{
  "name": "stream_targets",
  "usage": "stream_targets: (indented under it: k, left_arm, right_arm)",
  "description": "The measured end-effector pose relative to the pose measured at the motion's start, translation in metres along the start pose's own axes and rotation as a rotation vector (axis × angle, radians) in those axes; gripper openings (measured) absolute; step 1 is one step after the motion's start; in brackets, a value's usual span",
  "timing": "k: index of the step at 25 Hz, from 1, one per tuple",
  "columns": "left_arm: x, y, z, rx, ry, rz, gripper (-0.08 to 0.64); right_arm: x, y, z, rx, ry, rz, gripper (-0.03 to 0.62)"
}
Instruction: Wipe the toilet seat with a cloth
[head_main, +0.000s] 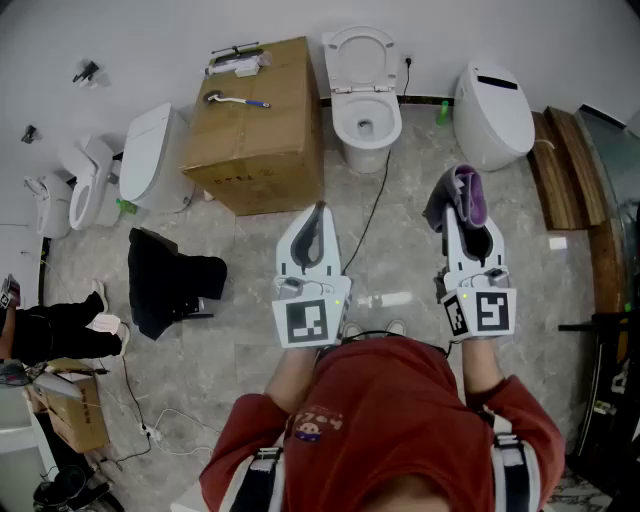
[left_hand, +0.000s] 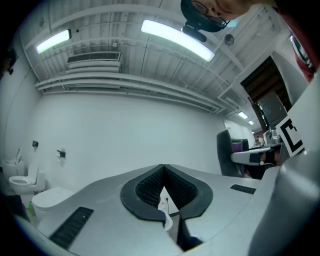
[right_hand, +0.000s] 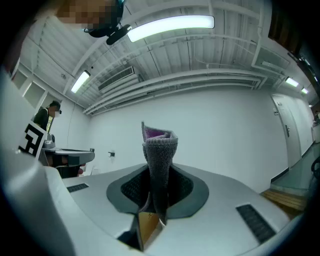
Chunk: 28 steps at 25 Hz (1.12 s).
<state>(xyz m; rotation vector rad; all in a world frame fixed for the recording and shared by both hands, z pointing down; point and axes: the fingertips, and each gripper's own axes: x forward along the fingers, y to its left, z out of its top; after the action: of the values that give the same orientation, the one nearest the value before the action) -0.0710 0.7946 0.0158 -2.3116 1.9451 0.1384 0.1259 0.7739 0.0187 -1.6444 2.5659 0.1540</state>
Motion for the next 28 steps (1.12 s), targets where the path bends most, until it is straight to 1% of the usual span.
stream_targets:
  k: [4, 10, 12, 14, 17, 22, 25, 28]
  left_arm:
    - [0.000, -0.021, 0.013, 0.034, -0.006, -0.002, 0.012]
    - [0.004, -0.056, 0.017, 0.042, 0.000, -0.001, 0.012]
    - [0.008, -0.066, 0.017, 0.058, 0.010, 0.009, 0.012]
    - [0.013, -0.075, 0.016, 0.074, 0.014, 0.017, 0.012]
    - [0.020, -0.094, 0.016, 0.049, -0.004, 0.016, 0.012]
    - [0.034, -0.122, 0.011, 0.070, 0.006, -0.004, 0.012]
    - [0.045, -0.130, 0.009, 0.093, 0.032, -0.002, 0.012]
    - [0.058, -0.132, 0.008, 0.080, 0.026, -0.001, 0.012]
  right_arm:
    - [-0.018, -0.021, 0.009, 0.007, -0.024, -0.034, 0.063]
    - [-0.039, -0.052, 0.002, 0.041, -0.024, -0.045, 0.063]
    - [-0.042, -0.066, 0.000, 0.063, -0.026, -0.052, 0.063]
    - [-0.043, -0.080, -0.002, 0.088, -0.033, -0.054, 0.063]
    - [-0.047, -0.096, -0.009, 0.106, -0.036, -0.050, 0.063]
    - [-0.051, -0.120, -0.015, 0.118, -0.029, -0.041, 0.063]
    - [-0.046, -0.133, -0.016, 0.118, -0.026, -0.040, 0.063]
    - [-0.036, -0.142, -0.018, 0.117, -0.023, -0.041, 0.063]
